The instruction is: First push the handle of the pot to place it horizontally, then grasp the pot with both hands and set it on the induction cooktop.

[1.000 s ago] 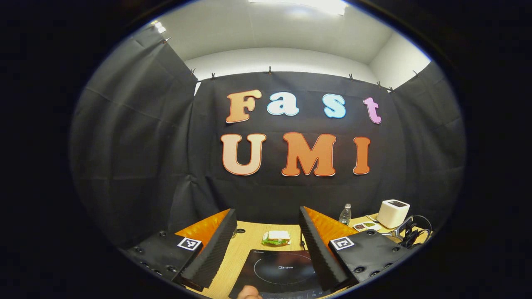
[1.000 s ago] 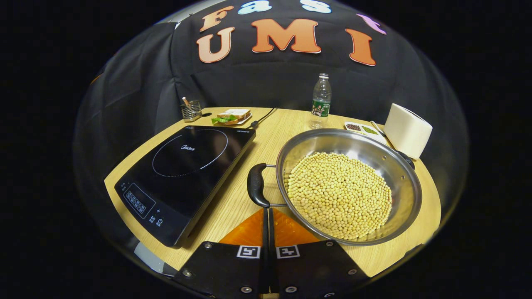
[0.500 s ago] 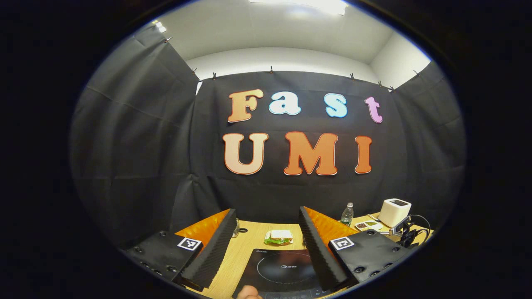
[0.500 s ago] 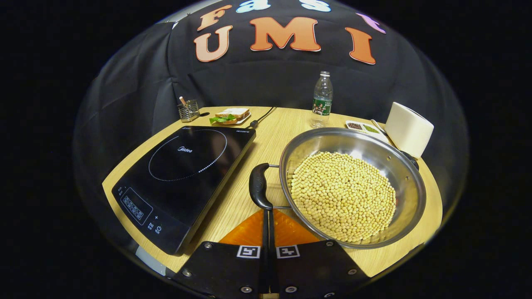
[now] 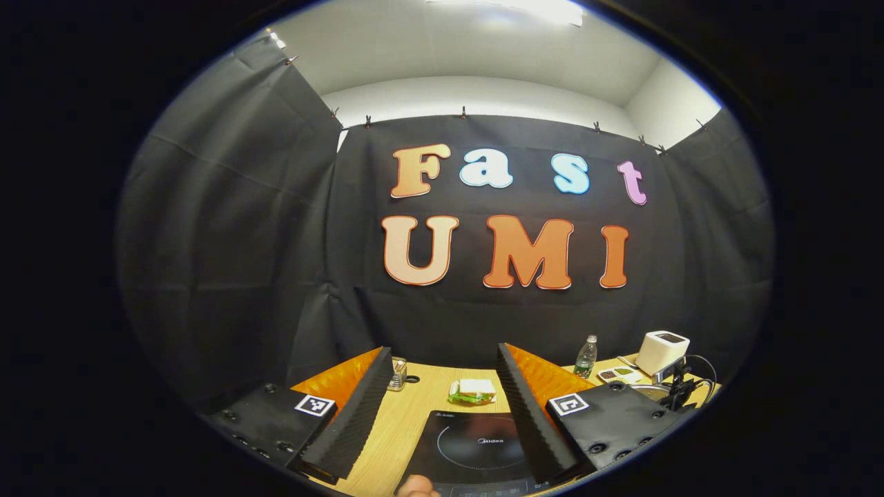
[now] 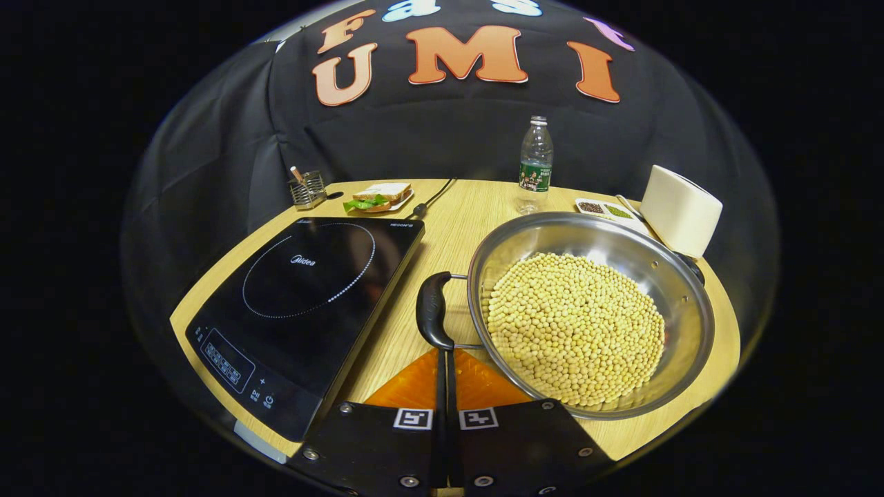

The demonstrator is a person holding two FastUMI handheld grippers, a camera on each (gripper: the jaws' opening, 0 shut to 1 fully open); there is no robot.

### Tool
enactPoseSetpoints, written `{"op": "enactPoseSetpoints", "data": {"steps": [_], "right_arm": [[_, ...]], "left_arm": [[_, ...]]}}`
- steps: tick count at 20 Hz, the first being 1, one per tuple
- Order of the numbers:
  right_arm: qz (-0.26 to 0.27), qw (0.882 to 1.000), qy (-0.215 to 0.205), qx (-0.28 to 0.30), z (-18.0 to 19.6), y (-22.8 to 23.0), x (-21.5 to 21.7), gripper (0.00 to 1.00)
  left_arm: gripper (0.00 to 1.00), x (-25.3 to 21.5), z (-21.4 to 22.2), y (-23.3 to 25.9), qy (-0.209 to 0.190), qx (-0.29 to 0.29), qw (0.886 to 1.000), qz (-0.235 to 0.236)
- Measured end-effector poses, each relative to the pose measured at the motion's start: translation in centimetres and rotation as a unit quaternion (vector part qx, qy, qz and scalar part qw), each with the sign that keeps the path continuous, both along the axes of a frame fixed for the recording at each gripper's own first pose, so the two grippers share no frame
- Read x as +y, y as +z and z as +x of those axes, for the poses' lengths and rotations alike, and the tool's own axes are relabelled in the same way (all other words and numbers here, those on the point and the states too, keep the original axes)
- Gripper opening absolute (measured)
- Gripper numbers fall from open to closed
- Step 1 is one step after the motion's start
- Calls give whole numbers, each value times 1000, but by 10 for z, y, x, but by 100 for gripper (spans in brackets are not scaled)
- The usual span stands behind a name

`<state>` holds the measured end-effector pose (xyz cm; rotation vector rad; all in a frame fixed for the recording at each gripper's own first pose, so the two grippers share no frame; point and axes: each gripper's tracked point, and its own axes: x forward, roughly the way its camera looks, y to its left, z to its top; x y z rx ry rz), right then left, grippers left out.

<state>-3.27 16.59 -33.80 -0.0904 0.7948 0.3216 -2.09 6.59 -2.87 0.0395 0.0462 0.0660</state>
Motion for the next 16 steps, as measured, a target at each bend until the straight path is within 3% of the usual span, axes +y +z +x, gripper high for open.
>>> {"op": "enactPoseSetpoints", "data": {"steps": [16], "right_arm": [[29,999,-36,9,42,-2,27,0]], "left_arm": [[97,31,19,-30,11,23,1000,-18]]}}
